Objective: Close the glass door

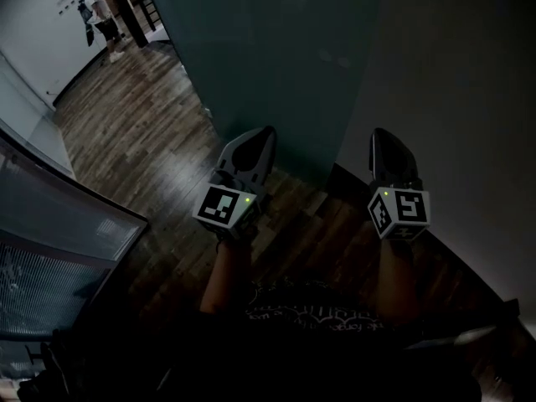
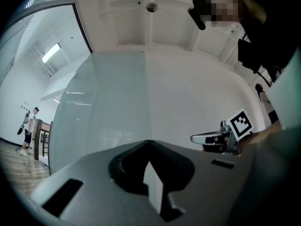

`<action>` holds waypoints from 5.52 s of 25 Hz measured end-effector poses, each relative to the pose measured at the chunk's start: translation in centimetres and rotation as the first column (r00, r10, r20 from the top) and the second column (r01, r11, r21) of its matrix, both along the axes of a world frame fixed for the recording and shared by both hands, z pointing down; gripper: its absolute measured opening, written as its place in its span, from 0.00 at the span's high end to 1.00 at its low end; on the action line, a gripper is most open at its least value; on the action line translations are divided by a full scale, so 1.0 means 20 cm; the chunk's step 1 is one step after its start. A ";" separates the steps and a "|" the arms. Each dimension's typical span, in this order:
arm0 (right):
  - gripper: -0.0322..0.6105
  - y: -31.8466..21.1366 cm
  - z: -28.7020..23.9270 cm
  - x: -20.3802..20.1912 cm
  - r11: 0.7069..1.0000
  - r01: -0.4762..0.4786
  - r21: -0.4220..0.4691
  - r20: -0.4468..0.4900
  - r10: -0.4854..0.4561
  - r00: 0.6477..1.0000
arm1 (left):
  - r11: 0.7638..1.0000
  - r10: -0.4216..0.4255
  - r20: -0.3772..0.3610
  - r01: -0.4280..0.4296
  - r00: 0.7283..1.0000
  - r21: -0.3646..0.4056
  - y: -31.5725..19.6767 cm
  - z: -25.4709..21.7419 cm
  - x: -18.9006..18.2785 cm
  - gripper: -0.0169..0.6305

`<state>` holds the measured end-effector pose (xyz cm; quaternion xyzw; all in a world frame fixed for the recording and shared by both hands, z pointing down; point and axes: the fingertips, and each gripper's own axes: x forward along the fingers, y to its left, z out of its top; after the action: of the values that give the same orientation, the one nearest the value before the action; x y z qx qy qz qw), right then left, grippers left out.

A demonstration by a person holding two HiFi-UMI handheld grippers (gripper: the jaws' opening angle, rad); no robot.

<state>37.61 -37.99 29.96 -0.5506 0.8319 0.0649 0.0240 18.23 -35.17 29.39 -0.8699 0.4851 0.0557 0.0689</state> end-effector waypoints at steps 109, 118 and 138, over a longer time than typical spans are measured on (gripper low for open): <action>0.87 -0.74 0.18 -0.31 0.967 0.201 -0.159 -0.079 -0.215 0.973 | 0.969 -0.245 0.044 0.246 0.969 -0.020 -0.27 0.00 -0.33 0.97; 0.88 -0.59 0.22 -0.45 0.961 0.230 -0.155 -0.050 -0.240 0.970 | 0.960 -0.280 0.030 0.280 0.960 -0.012 -0.14 0.02 -0.46 0.97; 0.88 -0.12 0.18 -0.85 0.962 0.218 -0.163 -0.044 -0.228 0.973 | 0.939 -0.345 0.029 0.345 0.938 0.009 0.34 -0.08 -0.99 0.97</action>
<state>20.55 -40.33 33.65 -0.4511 0.8916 0.0129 -0.0382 -1.47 -28.45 27.88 -0.7720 0.6289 0.0305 0.0866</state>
